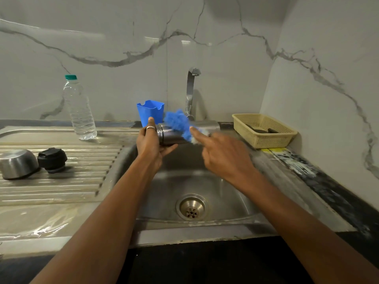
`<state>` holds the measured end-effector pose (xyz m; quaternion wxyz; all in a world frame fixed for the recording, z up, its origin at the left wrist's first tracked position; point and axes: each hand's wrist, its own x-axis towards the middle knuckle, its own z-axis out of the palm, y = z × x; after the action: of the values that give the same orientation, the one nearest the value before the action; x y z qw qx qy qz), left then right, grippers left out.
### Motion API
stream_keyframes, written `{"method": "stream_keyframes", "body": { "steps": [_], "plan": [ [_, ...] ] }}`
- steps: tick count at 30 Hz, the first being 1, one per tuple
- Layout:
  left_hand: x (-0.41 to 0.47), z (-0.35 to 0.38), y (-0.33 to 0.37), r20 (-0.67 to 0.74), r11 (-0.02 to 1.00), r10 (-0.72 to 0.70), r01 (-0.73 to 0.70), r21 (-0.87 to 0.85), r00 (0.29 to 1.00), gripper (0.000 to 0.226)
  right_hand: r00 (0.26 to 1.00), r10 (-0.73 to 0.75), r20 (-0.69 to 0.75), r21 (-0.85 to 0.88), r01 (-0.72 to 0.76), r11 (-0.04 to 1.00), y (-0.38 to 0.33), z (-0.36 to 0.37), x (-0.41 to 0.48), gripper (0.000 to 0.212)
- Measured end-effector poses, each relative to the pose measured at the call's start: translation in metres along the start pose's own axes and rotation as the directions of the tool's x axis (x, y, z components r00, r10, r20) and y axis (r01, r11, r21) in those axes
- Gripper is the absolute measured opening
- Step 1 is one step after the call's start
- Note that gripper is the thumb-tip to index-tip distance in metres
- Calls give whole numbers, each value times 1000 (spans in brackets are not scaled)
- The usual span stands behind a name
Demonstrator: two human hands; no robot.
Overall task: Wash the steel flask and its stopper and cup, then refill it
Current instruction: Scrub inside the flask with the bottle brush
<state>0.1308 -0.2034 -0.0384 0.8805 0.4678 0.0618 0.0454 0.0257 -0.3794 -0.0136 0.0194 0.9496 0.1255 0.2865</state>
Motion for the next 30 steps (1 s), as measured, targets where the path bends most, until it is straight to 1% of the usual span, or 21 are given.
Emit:
{"method": "stream_keyframes", "body": {
  "steps": [2,4,6,8,10,11,13,15,16,18,20,22,23,25,27,29,30],
  "plan": [
    [1,0,2,-19,999,-11,10,-38,1000,27,993,102,55,-100,-97,990,14,-5,0,67],
    [0,3,0,-3,999,-5,5,-34,1000,30,986,152,65,-92,-145,985,15,-7,-3,67],
    [-1,5,-4,13,1000,9,-8,-18,1000,32,992,105,71,-7,-105,994,1,-5,-5,64],
    [0,4,-5,26,999,39,-38,-27,999,34,998,10,59,67,-14,998,-18,-1,-7,64],
    [1,2,-3,36,997,52,-50,-50,998,35,999,-25,31,82,22,996,-23,2,-4,64],
    [2,1,-1,29,997,47,-45,-67,998,33,1000,-3,20,74,2,997,-17,2,-1,64],
    [3,-1,1,2,996,28,-28,-88,1000,27,995,93,26,47,-94,994,4,3,3,66],
    [4,0,2,-3,998,13,-14,-63,1000,28,979,196,53,-11,-196,981,23,4,0,65],
    [3,2,0,1,999,4,-4,-43,1000,29,973,221,63,-24,-220,975,26,4,-2,64],
    [4,5,-5,-4,1000,-16,16,-14,1000,36,979,193,65,-5,-194,981,18,5,-5,63],
    [5,5,-9,3,1000,-26,26,-17,1000,47,995,87,47,45,-89,995,-6,8,-6,61],
    [7,1,-9,32,999,-34,34,-23,999,54,1000,-29,11,70,28,997,-30,9,-8,61],
    [9,-2,-8,38,998,-42,43,-36,998,56,999,-51,-11,64,52,997,-35,9,-7,62],
    [12,-6,-5,24,992,-66,69,-104,998,59,1000,-12,-25,46,13,999,-24,7,-2,61],
    [13,-8,-1,-33,986,-83,77,-148,996,58,996,92,3,-3,-92,996,-2,5,1,60],
    [10,-5,-1,-77,989,-96,87,-118,992,51,981,189,36,-46,-187,981,16,2,-3,60],
    [9,-4,-2,-90,991,-102,93,-95,991,48,978,204,53,-43,-202,978,18,4,-4,61]
  ]
}}
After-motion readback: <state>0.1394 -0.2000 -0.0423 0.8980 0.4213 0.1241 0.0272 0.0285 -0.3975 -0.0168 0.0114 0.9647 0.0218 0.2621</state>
